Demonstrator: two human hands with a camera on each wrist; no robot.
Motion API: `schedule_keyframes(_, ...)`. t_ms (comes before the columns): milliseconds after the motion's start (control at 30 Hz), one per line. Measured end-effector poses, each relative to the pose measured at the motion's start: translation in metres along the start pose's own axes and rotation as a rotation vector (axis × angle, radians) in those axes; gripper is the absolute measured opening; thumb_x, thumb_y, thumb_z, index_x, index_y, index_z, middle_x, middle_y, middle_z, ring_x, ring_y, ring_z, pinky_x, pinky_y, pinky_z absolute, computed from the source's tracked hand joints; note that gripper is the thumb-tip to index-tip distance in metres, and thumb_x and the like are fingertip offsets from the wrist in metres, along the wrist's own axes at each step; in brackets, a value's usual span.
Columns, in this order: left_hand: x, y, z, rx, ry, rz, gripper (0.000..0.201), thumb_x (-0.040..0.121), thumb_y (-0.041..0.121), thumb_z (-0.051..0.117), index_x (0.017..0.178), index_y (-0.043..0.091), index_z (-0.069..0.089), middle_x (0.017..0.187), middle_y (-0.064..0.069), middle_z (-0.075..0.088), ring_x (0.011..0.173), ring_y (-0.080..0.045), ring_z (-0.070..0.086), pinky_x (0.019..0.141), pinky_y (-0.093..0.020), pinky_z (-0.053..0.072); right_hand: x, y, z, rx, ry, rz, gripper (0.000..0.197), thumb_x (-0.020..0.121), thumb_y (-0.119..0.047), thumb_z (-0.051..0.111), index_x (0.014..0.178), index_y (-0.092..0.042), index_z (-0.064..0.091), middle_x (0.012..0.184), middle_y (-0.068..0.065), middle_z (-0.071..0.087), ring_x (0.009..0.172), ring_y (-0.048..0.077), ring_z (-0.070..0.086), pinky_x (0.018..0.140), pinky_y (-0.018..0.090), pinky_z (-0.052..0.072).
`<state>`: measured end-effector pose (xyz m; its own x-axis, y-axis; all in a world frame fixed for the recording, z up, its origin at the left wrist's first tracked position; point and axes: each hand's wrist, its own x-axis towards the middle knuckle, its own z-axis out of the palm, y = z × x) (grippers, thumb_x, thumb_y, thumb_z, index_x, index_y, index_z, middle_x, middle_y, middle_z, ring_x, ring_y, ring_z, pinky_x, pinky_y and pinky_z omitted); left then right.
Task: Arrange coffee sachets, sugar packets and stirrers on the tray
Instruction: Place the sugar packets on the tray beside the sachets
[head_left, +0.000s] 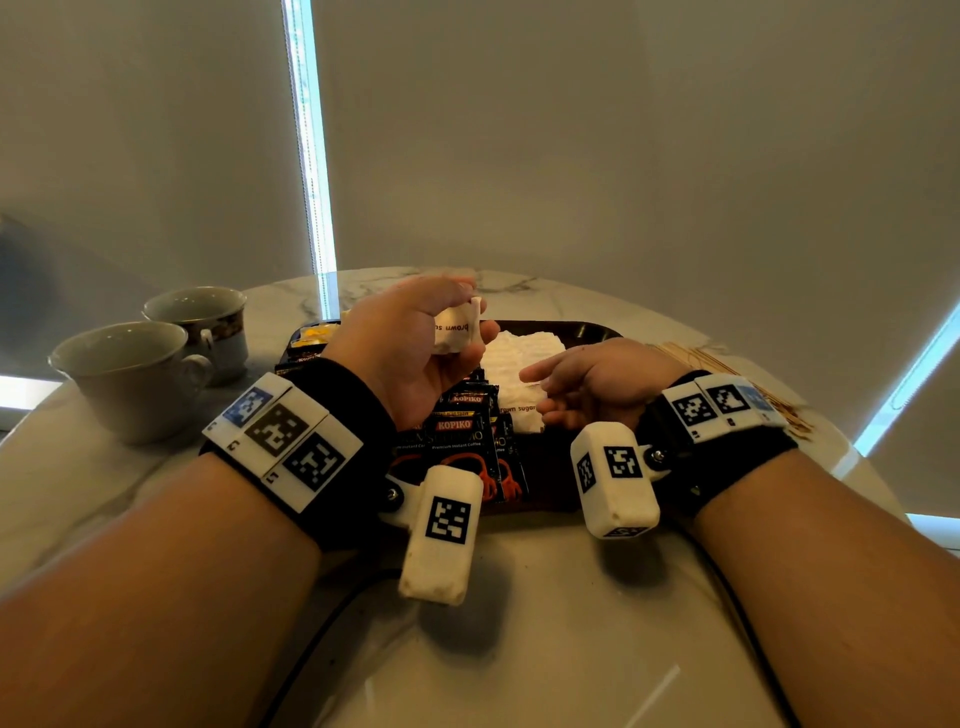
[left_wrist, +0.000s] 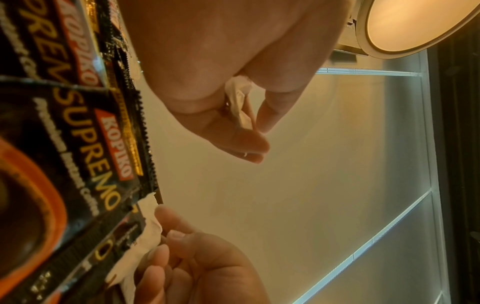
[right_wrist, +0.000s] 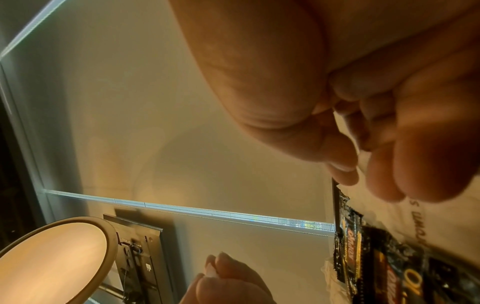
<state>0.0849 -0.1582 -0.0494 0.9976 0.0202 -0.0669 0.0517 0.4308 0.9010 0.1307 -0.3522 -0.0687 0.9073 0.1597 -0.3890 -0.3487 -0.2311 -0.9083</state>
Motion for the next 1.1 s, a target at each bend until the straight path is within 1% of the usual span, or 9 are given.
schedule_keyframes(133,-0.002,0.001,0.001,-0.007,-0.002,0.002,0.015,0.099,0.010,0.056,0.108,0.010,0.068,0.099,-0.010,0.067,0.062,-0.015,0.071,0.047,-0.022,0.053,0.000,0.000,0.001,0.056,0.042,-0.046,0.024,0.095,0.001,0.051,0.114,-0.004,0.065,0.098,0.016,0.061,0.077,0.022,0.065,0.059,0.028,0.058)
schedule_keyframes(233,-0.002,0.001,0.001,-0.009,0.003,0.000,0.016,0.099,0.010,0.055,0.108,0.010,0.069,0.100,-0.010,0.067,0.065,-0.016,0.071,0.047,-0.022,0.052,0.002,0.001,0.000,0.101,0.072,-0.078,0.021,0.098,-0.008,0.052,0.114,-0.002,0.064,0.090,0.011,0.059,0.073,0.021,0.064,0.055,0.029,0.058)
schedule_keyframes(367,-0.003,0.001,0.001,-0.030,0.002,-0.005,0.019,0.099,0.008,0.052,0.108,0.009,0.068,0.103,-0.012,0.066,0.069,-0.018,0.071,0.047,-0.022,0.052,0.000,-0.001,-0.003,0.074,0.030,0.022,0.018,0.097,-0.015,0.056,0.109,-0.003,0.063,0.082,0.011,0.066,0.067,0.023,0.069,0.054,0.031,0.059)
schedule_keyframes(533,-0.005,0.001,0.002,-0.040,-0.006,-0.012,0.027,0.096,0.001,0.044,0.106,0.008,0.068,0.113,-0.017,0.060,0.080,-0.023,0.070,0.051,-0.023,0.054,-0.002,-0.003,-0.002,0.023,-0.037,0.086,0.019,0.099,-0.019,0.053,0.105,-0.004,0.063,0.086,0.016,0.074,0.074,0.028,0.075,0.058,0.032,0.061)
schedule_keyframes(667,-0.006,0.002,0.004,-0.062,-0.024,-0.015,0.031,0.098,-0.003,0.040,0.106,0.008,0.068,0.112,-0.019,0.057,0.087,-0.026,0.071,0.054,-0.024,0.057,-0.004,-0.003,-0.002,0.024,-0.049,0.078,0.019,0.099,-0.020,0.053,0.105,-0.004,0.062,0.090,0.017,0.074,0.078,0.028,0.075,0.060,0.033,0.062)
schedule_keyframes(800,-0.005,0.002,0.003,-0.041,-0.056,-0.006,0.031,0.102,-0.002,0.042,0.108,0.011,0.069,0.117,-0.018,0.062,0.096,-0.027,0.073,0.056,-0.026,0.059,-0.005,-0.002,0.000,0.105,-0.028,-0.064,0.018,0.097,-0.020,0.057,0.103,-0.005,0.063,0.091,0.013,0.070,0.075,0.024,0.071,0.060,0.031,0.059)
schedule_keyframes(900,-0.001,0.001,-0.001,0.017,-0.063,0.059,0.022,0.097,0.001,0.058,0.102,0.016,0.073,0.102,-0.011,0.073,0.096,-0.030,0.073,0.059,-0.030,0.059,-0.010,-0.003,0.002,0.163,-0.051,-0.245,0.021,0.095,-0.029,0.061,0.101,-0.009,0.064,0.089,0.009,0.066,0.073,0.021,0.066,0.060,0.029,0.053)
schedule_keyframes(1033,0.004,-0.002,-0.003,0.040,-0.052,0.143,0.018,0.090,0.001,0.068,0.092,0.018,0.074,0.092,-0.006,0.077,0.087,-0.025,0.069,0.057,-0.028,0.038,-0.021,-0.007,0.009,0.225,-0.158,-0.400,0.031,0.082,-0.033,0.072,0.100,-0.009,0.065,0.088,0.007,0.066,0.072,0.020,0.065,0.059,0.029,0.049)
schedule_keyframes(1100,0.004,-0.002,-0.002,0.004,-0.078,0.151,0.018,0.089,-0.002,0.067,0.090,0.016,0.072,0.088,-0.006,0.077,0.079,-0.023,0.070,0.054,-0.027,0.037,-0.024,-0.010,0.013,0.205,-0.216,-0.452,0.032,0.080,-0.029,0.069,0.103,-0.008,0.065,0.089,0.008,0.067,0.072,0.020,0.065,0.058,0.028,0.049)
